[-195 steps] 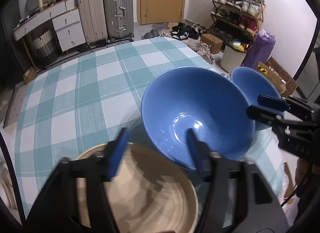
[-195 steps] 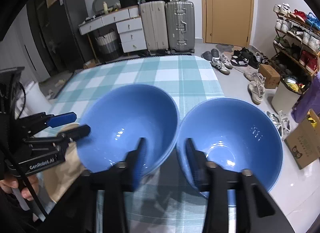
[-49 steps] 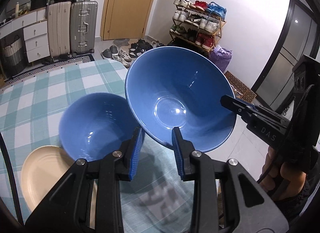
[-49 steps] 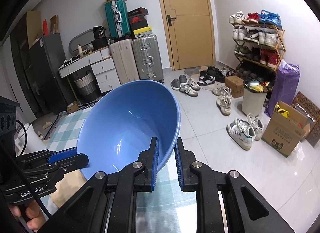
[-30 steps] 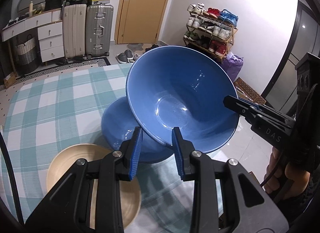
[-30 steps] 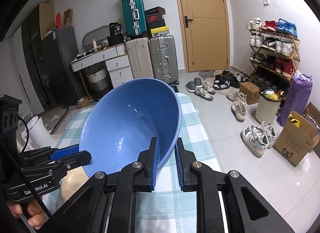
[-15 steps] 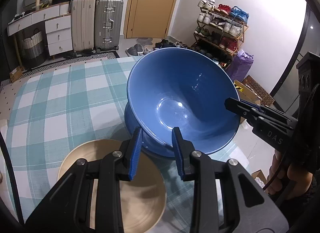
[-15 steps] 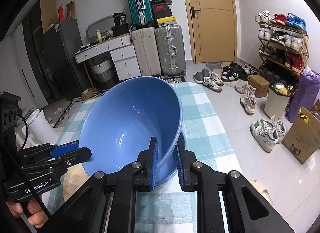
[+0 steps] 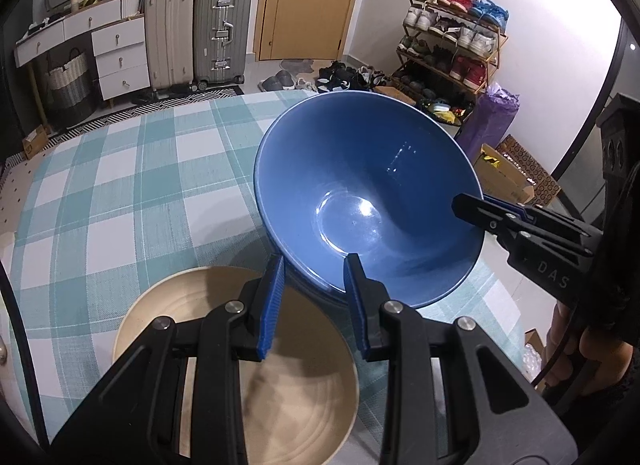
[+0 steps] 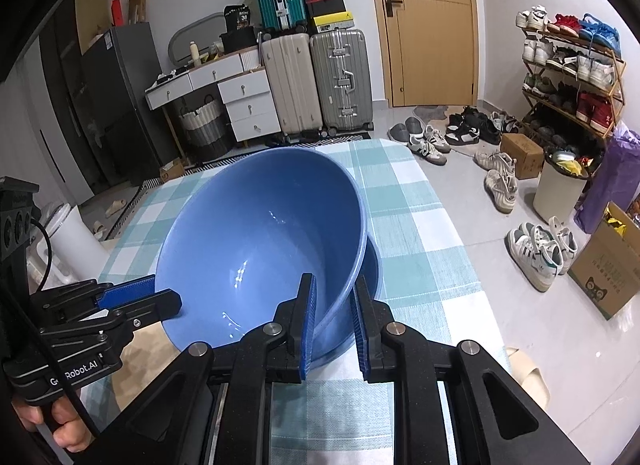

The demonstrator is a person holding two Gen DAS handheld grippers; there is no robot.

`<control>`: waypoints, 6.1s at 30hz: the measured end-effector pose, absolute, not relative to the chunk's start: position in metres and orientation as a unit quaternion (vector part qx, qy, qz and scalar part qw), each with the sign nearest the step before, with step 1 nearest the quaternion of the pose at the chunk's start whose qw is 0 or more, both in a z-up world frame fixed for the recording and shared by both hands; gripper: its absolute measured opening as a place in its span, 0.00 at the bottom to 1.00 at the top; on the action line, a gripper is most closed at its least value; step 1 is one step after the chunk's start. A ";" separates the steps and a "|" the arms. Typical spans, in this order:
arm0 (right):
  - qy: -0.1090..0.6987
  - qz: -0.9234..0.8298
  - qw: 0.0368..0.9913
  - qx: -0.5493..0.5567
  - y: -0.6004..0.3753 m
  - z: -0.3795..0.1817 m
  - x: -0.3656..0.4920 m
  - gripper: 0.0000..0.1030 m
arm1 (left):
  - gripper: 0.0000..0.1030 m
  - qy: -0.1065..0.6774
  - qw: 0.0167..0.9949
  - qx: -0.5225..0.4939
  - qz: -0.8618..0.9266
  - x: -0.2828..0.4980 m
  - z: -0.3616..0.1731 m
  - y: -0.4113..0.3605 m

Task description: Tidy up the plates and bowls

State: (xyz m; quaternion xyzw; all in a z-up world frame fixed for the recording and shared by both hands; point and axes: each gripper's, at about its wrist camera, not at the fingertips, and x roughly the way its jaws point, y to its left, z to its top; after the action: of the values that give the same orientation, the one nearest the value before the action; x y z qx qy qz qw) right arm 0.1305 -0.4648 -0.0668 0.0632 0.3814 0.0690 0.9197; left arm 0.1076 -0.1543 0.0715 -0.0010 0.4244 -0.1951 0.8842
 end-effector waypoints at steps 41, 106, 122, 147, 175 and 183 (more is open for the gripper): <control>0.404 0.040 0.914 0.013 -0.464 -0.099 0.137 0.25 | 0.27 0.439 0.880 0.022 -0.180 0.135 0.032 -0.161; 0.404 0.092 0.899 0.141 -0.491 -0.108 0.142 0.33 | 0.25 0.458 0.870 -0.041 -0.179 0.175 0.020 -0.158; 0.366 0.109 0.916 0.120 -0.466 -0.059 0.102 0.33 | 0.25 0.409 0.895 -0.047 -0.173 0.112 0.082 -0.128; 0.364 0.177 0.910 0.086 -0.375 -0.052 0.089 0.33 | 0.25 0.389 0.913 -0.062 -0.102 0.042 0.105 -0.031; 0.395 0.190 0.898 0.042 -0.334 -0.095 0.115 0.33 | 0.25 0.431 0.898 -0.060 -0.059 0.073 0.033 0.001; 0.391 0.193 0.899 0.041 -0.332 -0.099 0.117 0.33 | 0.25 0.429 0.900 -0.055 -0.055 0.079 0.029 0.001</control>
State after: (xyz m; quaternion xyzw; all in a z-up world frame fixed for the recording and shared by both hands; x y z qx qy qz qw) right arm 0.1166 -0.3324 -0.0992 0.0415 0.3910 0.1930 0.8990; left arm 0.0785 0.0005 0.0288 -0.0545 0.4293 -0.0552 0.8998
